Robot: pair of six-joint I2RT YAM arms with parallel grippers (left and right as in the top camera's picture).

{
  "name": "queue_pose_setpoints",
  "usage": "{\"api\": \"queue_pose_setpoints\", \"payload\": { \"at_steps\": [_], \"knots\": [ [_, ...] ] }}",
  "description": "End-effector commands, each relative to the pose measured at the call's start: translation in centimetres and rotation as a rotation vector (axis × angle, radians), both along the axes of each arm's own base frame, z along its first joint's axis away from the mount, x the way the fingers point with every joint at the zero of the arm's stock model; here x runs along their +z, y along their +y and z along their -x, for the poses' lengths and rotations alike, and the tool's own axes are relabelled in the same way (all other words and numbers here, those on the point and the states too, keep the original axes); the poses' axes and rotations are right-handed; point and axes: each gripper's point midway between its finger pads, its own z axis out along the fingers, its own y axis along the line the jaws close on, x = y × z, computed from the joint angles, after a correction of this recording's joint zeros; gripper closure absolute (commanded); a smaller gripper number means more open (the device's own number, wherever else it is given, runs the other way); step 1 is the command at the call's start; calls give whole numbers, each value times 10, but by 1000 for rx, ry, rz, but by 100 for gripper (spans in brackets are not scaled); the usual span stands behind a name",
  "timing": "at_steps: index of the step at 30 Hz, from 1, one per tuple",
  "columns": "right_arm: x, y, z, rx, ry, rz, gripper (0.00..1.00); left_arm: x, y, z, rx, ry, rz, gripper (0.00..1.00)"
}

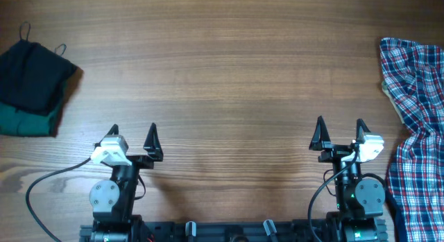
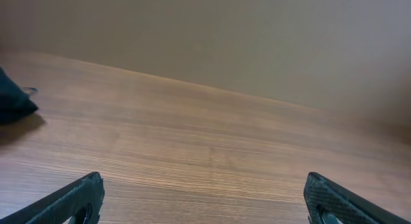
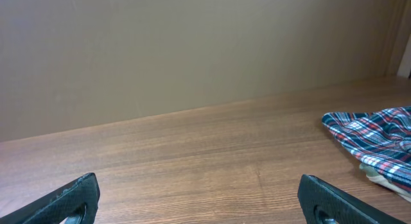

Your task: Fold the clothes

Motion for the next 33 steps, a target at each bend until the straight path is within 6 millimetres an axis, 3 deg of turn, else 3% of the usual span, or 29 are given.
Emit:
{"api": "queue_pose_setpoints", "payload": {
  "at_steps": [1,7,33],
  "knots": [
    [2,3,0,16,-11,17,0,-1,5,0,14,-6,-106,0],
    [2,3,0,16,-11,16,0,-1,19,0,71,-4,-106,0],
    [2,3,0,16,-11,16,0,-2,19,0,70,1,-106,0]
  ]
}}
